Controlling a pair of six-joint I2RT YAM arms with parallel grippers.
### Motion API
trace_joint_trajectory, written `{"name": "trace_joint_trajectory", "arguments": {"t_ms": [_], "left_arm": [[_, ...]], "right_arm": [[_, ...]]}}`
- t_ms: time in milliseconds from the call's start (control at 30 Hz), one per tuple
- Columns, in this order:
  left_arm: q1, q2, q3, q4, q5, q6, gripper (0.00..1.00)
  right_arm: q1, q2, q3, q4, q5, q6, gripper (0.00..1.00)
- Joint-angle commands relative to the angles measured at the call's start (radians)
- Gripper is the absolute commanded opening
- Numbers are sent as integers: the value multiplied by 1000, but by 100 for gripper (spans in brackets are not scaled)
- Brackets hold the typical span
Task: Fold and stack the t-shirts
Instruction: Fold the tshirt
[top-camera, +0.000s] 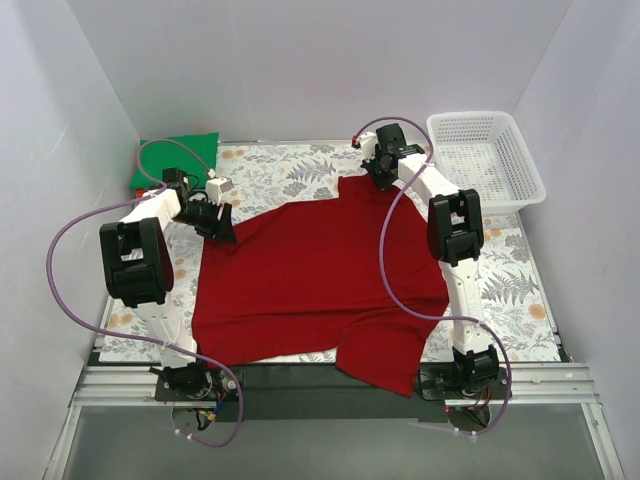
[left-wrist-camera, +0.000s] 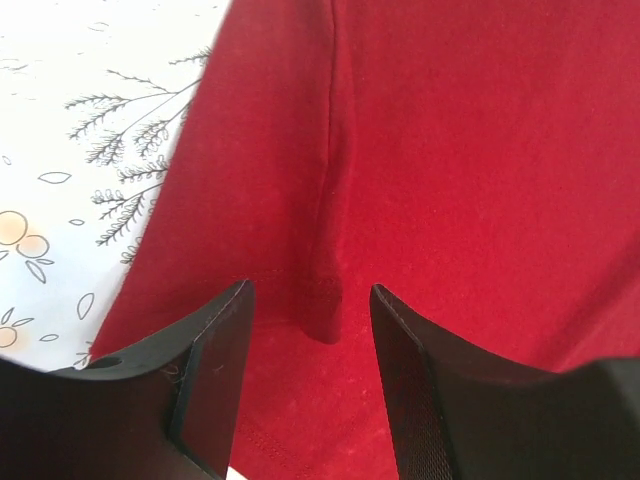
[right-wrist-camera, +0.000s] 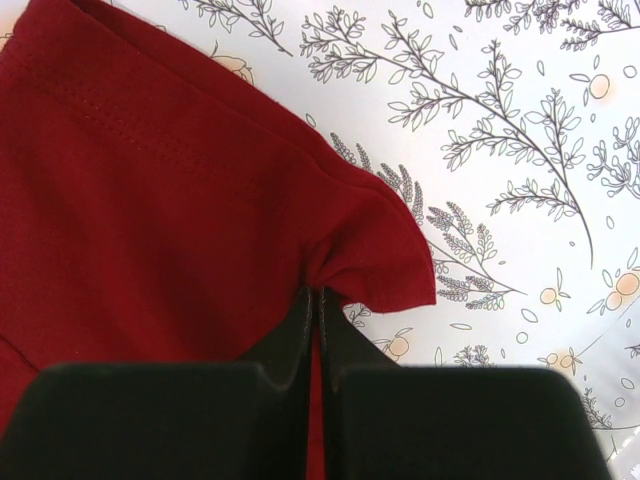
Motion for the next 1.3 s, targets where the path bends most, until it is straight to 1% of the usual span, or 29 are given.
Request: {"name": "trace_joint_trajectory", "arguments": {"t_ms": [0,33,167,367,500,533,600,633,667,700,800,833,900,933,1000,1133,1267], "left_arm": [[-14,-72,-6,-12,-5,29,49],[-20,-74,-8,-14,-7,30,48],[-34,-71,-14,-9,-39,45,42],[-36,-54,14,16,-88,39,41],[-37,-42,46,3,-100,53,32],[-37,-34,53,-1,-100,55,25],[-36,-22,79,-23,-94,59,18],[-37,-8,89,-33,-90,61,12],[-36,-2,98,-55,-87,68,11],[-36,6,113,-66,-82,68,11],[-37,5,113,-86,-58,76,26],[-36,3,116,-92,-47,75,34],[-36,3,123,-125,-21,100,41],[-37,1,123,-148,7,102,47],[-46,-9,110,-149,8,99,49],[-74,-49,23,-77,-70,91,50],[-98,-54,-29,5,-197,87,48]], "right_arm": [[-6,-69,-1,-4,4,-13,1],[-6,-69,0,-3,6,-13,1],[-8,-72,2,-3,6,-13,1],[-15,-75,10,-4,4,-15,1],[-20,-75,20,-4,4,-16,1],[-20,-75,23,-4,4,-16,1],[-23,-72,26,-1,4,-16,1],[-25,-73,29,-1,4,-16,1],[-26,-73,30,-3,3,-16,1],[-28,-73,31,-1,1,-15,1],[-28,-73,28,-3,-2,-15,1],[-28,-73,28,-3,-2,-15,1],[-28,-73,26,-4,-2,-15,1],[-28,-75,25,-4,-2,-16,1],[-29,-73,25,-4,-2,-16,1],[-29,-73,28,-4,-3,-16,1],[-29,-75,28,-4,-6,-13,1]]}}
